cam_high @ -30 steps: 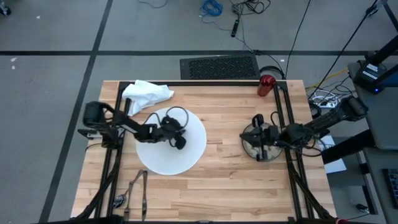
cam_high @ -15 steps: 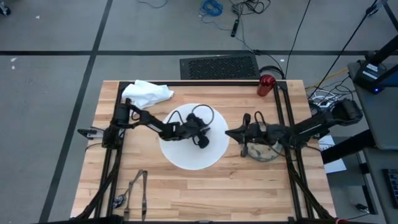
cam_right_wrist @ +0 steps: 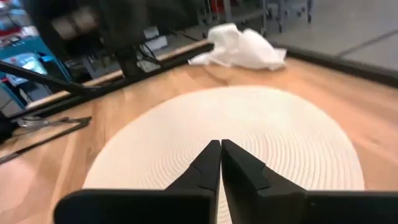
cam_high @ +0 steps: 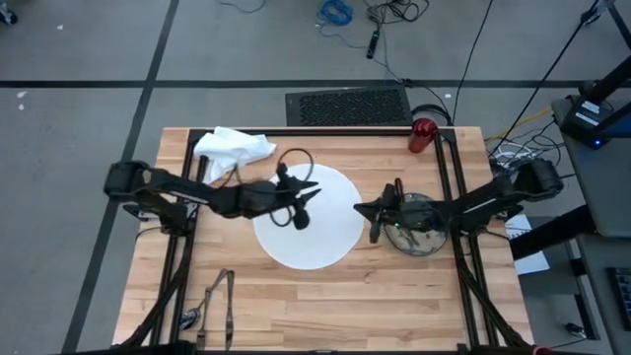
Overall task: Set table place
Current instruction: Move the white placemat to the center of the table
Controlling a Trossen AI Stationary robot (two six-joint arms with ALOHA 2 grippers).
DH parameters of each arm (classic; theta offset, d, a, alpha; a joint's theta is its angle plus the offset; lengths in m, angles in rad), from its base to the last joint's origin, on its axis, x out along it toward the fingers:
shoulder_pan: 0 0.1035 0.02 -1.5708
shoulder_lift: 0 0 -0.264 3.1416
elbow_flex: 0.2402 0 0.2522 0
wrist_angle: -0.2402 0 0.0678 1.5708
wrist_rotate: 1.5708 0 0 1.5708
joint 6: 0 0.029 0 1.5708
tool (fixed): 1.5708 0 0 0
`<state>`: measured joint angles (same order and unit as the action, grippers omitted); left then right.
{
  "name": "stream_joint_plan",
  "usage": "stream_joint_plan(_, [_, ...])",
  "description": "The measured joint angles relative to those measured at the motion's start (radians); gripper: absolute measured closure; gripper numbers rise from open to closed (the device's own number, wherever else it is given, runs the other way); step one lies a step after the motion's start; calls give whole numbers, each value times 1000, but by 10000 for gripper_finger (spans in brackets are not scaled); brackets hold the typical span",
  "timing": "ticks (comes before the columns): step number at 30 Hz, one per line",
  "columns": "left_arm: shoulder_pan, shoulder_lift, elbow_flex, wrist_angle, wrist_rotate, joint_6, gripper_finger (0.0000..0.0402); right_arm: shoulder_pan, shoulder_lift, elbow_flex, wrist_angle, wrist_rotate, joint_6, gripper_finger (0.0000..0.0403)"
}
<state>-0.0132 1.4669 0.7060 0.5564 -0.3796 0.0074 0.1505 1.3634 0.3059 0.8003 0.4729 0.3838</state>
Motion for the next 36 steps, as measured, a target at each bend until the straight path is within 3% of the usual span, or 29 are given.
stream_joint_plan(4, [-20, -73, -53, 19, 1, 0, 323, -1, 122, 101, -29, 3, -12, 403])
stream_joint_plan(11, [-67, -95, -85, 65, 15, 0, 323, -53, 341, 347, -272, -1, -47, 403])
stream_joint_plan(17, [-105, -95, -85, 44, 2, 5, 323, -92, 465, 433, -313, -6, -24, 403])
stream_joint_plan(27, [-184, -109, -84, 26, -51, 25, 323, -105, 551, 439, -350, -3, 33, 403])
stream_joint_plan(36, [-274, -111, -84, -16, -100, 24, 323, -65, 487, 443, -576, 16, 132, 403])
